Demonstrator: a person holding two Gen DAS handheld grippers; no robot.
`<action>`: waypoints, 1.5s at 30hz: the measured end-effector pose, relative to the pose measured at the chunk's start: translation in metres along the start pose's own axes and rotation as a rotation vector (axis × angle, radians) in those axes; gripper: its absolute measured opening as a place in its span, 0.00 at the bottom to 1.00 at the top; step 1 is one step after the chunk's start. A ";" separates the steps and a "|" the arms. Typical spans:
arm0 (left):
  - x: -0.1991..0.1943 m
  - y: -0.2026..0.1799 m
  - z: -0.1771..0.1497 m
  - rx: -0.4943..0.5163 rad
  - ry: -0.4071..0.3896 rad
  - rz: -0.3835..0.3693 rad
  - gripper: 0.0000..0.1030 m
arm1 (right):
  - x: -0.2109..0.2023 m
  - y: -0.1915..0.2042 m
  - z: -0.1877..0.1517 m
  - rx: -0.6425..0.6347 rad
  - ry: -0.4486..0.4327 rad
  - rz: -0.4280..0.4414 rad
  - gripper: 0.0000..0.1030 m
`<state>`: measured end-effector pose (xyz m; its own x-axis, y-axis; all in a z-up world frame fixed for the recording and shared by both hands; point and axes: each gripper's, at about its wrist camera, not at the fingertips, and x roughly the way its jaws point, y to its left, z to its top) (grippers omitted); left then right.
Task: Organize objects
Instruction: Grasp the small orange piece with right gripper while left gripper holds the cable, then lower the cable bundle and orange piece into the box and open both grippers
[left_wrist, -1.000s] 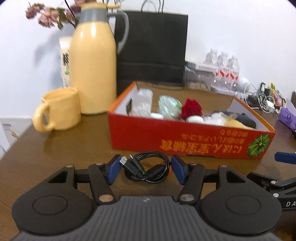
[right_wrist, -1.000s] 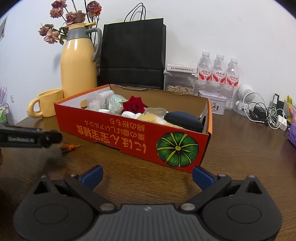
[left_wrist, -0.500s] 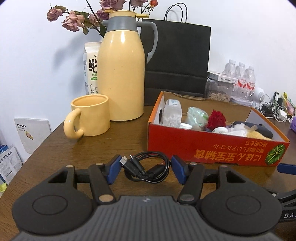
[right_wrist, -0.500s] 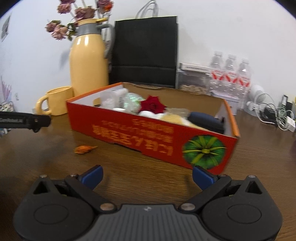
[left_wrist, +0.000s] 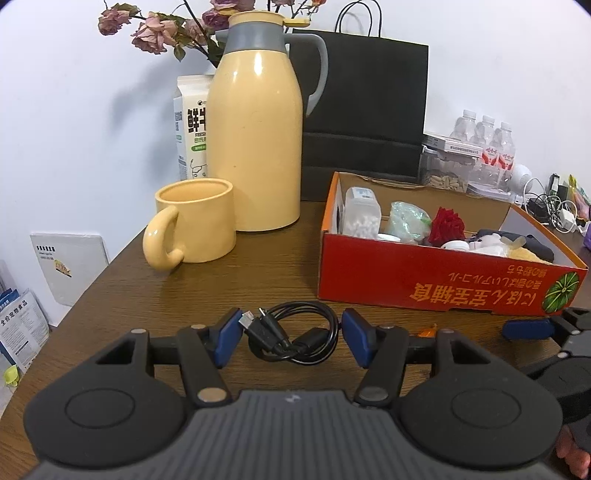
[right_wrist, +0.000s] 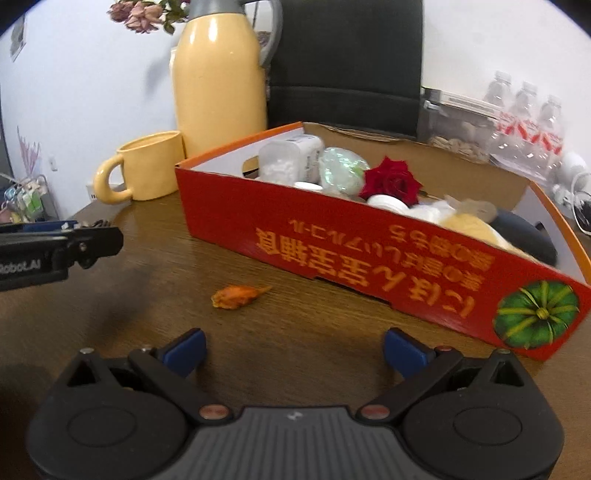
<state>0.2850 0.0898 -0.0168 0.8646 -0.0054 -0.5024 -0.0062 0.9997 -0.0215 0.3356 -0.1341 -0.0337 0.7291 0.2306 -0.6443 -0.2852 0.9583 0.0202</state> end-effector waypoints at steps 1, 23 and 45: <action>0.000 0.002 0.000 -0.001 0.000 0.000 0.59 | 0.002 0.001 0.001 -0.007 0.001 0.008 1.00; -0.005 0.003 -0.001 -0.002 -0.002 -0.021 0.59 | 0.022 0.009 0.022 -0.132 -0.039 0.174 0.55; -0.001 -0.030 0.027 0.019 -0.089 -0.029 0.59 | -0.047 -0.029 0.038 -0.028 -0.344 0.072 0.38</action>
<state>0.2976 0.0602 0.0082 0.9055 -0.0328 -0.4232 0.0278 0.9995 -0.0180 0.3334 -0.1659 0.0254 0.8719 0.3454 -0.3470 -0.3569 0.9336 0.0322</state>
